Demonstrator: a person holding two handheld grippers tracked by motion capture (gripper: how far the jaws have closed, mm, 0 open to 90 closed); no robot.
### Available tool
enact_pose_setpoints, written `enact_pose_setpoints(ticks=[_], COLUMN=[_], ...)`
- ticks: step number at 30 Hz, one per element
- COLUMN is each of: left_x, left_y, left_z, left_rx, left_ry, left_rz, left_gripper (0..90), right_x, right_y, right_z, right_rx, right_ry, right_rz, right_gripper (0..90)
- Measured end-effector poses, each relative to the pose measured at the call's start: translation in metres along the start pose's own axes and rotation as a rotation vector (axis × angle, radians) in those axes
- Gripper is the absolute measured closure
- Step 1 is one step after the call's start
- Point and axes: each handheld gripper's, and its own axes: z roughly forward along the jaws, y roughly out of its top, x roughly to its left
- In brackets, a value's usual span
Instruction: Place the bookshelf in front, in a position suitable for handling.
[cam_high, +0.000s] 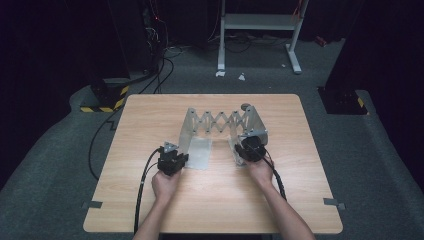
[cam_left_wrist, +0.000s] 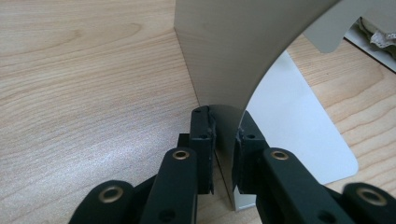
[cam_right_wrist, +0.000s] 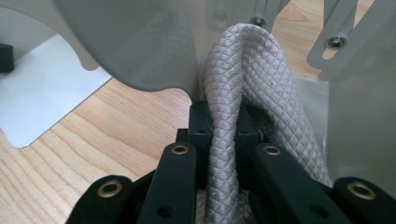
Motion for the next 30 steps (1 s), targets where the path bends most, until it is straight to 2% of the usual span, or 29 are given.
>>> enact_pose_setpoints(ticks=[9, 14, 19, 30], left_x=[0.0, 0.0, 0.0, 0.0], left_y=[0.0, 0.0, 0.0, 0.0], left_z=[0.0, 0.0, 0.0, 0.0], left_rx=[0.0, 0.0, 0.0, 0.0], left_ry=[0.002, 0.002, 0.001, 0.0], left_rz=[0.001, 0.001, -0.001, -0.001], left_gripper=[80.5, 80.4, 80.4, 80.3], right_x=[0.001, 0.005, 0.004, 0.006], right_y=[0.006, 0.014, 0.015, 0.021], right_z=[-0.011, -0.023, -0.033, -0.047], right_rx=[-0.03, -0.062, -0.088, -0.107], right_ry=[0.014, 0.019, 0.026, 0.037], right_rz=[-0.011, -0.035, -0.038, -0.073], right_gripper=[83.4, 83.4, 83.3, 83.4])
